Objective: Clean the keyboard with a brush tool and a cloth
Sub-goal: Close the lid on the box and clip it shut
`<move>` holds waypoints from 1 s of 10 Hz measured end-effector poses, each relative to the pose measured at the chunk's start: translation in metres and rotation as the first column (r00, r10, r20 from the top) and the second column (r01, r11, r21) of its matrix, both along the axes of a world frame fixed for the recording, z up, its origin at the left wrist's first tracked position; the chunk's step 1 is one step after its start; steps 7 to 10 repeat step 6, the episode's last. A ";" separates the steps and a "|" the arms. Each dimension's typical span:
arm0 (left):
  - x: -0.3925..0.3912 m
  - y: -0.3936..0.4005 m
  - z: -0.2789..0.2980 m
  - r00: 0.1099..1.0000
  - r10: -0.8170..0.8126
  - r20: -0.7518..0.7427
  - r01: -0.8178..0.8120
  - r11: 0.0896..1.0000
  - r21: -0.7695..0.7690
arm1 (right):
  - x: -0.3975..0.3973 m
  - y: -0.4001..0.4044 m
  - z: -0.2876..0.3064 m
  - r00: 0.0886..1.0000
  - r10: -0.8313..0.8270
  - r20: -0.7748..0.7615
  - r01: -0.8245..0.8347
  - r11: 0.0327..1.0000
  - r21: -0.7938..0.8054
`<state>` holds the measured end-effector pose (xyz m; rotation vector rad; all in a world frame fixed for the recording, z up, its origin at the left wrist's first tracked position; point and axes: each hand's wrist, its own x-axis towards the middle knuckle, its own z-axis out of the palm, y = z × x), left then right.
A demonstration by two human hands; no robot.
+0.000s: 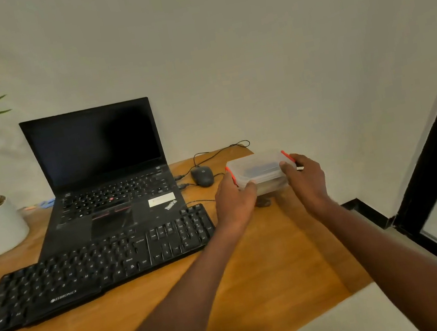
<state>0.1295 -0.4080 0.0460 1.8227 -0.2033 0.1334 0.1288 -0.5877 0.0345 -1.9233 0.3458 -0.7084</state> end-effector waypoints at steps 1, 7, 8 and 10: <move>0.061 -0.002 0.027 0.987 -0.052 -0.151 0.046 0.998 -0.046 | 0.064 -0.005 0.010 0.998 0.056 -0.034 -0.054 0.997 0.062; 0.151 0.013 0.035 0.973 -0.021 -0.231 0.087 0.957 0.278 | 0.159 0.017 0.000 0.977 -0.079 -0.197 0.086 0.996 0.031; 0.151 0.013 0.035 0.973 -0.021 -0.231 0.087 0.957 0.278 | 0.159 0.017 0.000 0.977 -0.079 -0.197 0.086 0.996 0.031; 0.151 0.013 0.035 0.973 -0.021 -0.231 0.087 0.957 0.278 | 0.159 0.017 0.000 0.977 -0.079 -0.197 0.086 0.996 0.031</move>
